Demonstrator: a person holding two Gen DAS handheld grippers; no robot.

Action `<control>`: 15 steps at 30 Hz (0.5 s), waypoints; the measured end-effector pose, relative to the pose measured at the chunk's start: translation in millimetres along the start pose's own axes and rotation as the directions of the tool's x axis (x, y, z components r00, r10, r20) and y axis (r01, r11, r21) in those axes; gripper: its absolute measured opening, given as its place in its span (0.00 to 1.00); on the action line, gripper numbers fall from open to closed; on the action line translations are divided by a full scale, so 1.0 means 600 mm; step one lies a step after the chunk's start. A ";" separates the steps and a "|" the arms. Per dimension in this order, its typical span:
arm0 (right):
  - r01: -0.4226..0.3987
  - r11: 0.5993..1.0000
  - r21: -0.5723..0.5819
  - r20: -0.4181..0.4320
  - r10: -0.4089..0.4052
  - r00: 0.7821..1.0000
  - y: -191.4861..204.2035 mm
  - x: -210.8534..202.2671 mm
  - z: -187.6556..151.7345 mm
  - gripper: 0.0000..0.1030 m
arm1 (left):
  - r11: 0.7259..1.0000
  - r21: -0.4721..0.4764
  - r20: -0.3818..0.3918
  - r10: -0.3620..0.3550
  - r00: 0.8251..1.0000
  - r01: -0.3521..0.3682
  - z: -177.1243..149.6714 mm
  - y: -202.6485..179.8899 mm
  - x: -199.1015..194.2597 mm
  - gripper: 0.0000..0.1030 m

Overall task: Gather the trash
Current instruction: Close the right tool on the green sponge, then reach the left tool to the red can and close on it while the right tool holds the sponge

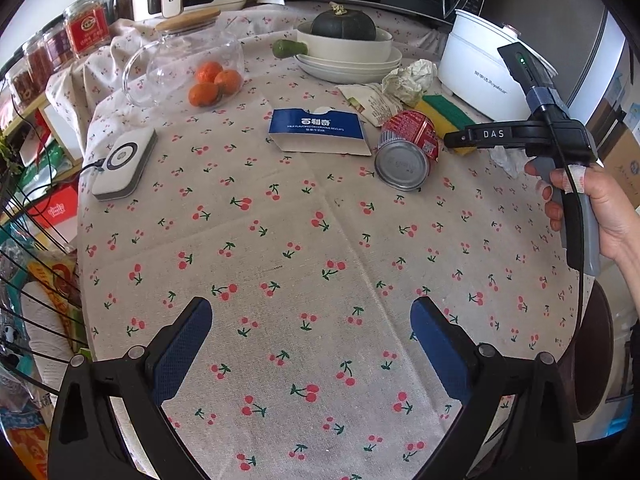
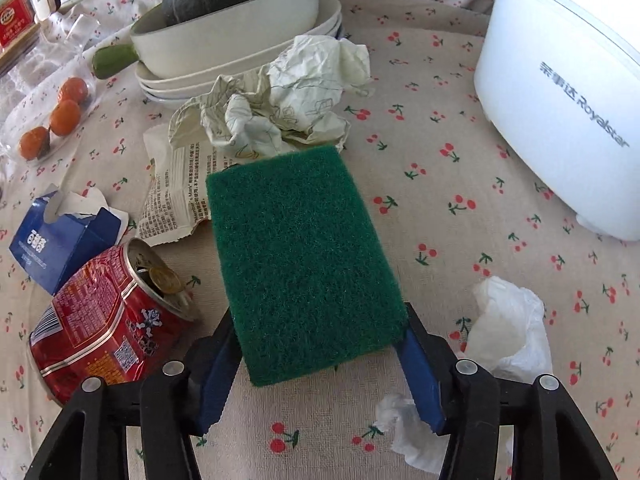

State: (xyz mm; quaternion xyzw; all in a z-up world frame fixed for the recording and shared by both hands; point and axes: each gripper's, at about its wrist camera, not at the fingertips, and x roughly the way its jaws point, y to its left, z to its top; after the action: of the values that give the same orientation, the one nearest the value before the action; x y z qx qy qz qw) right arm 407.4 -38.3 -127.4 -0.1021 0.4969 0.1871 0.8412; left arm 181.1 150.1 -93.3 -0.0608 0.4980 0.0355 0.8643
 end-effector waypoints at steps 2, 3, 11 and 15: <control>-0.003 1.000 0.017 -0.005 0.004 1.000 -0.010 -0.019 -0.009 0.61 | 1.000 0.007 -0.001 -0.006 1.000 0.006 0.002 -0.006 0.001 0.98; -0.006 1.000 0.023 -0.002 0.006 1.000 -0.015 -0.032 -0.013 0.61 | 1.000 0.009 0.003 -0.012 1.000 0.012 0.002 -0.009 0.001 0.98; -0.120 0.991 0.053 0.068 0.117 0.991 -0.052 -0.172 -0.095 0.61 | 0.995 -0.005 0.031 -0.104 0.994 0.104 0.018 -0.044 0.005 0.98; -0.126 0.991 0.055 0.037 0.124 0.992 -0.077 -0.188 -0.129 0.61 | 0.990 0.121 0.050 -0.073 0.996 0.066 0.067 -0.091 0.023 0.97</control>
State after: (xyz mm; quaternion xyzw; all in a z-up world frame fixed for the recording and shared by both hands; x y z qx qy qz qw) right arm 315.7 -132.0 -66.8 -0.0436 0.4934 0.2268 0.8386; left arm 229.0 101.9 -81.7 -0.0254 0.4730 -0.0230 0.8804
